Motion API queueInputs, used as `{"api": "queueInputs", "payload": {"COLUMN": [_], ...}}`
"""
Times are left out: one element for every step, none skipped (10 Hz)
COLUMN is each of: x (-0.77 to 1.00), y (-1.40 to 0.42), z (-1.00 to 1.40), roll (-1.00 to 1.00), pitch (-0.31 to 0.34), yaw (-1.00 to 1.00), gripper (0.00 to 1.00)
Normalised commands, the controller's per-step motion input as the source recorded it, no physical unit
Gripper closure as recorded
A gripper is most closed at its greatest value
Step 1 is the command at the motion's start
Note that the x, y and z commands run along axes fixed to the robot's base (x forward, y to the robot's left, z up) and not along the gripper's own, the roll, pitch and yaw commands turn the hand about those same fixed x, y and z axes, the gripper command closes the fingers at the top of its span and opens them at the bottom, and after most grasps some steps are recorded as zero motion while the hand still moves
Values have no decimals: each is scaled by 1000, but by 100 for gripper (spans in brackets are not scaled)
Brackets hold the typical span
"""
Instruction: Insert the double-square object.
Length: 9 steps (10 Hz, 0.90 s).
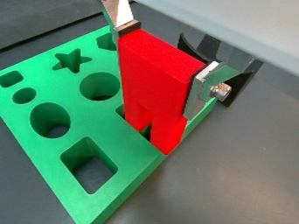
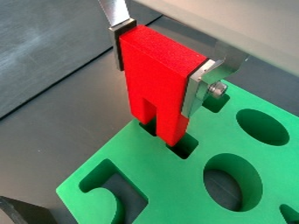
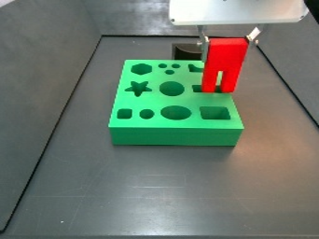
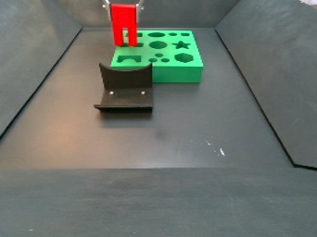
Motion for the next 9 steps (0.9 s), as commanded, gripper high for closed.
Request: {"api": "queueInputs", "payload": {"x": [-163,-109,-6,-49,-146,-223,-157,-140,0], "y": [0,0,0,6,63,77,0,0,-14], "z": [-80,-77,-140,-131,-123,-109,-63,-66,-214], "roll": [0,0,0,0,-29,-67,-20,-47,-7], "pitch": [0,-3,0,0,-33,-73,-69,-67,0], "yaw": [-89,-51,0,0,0,11,29,49,3], "gripper": [100,100,100,100,100,100,100,100,100]}}
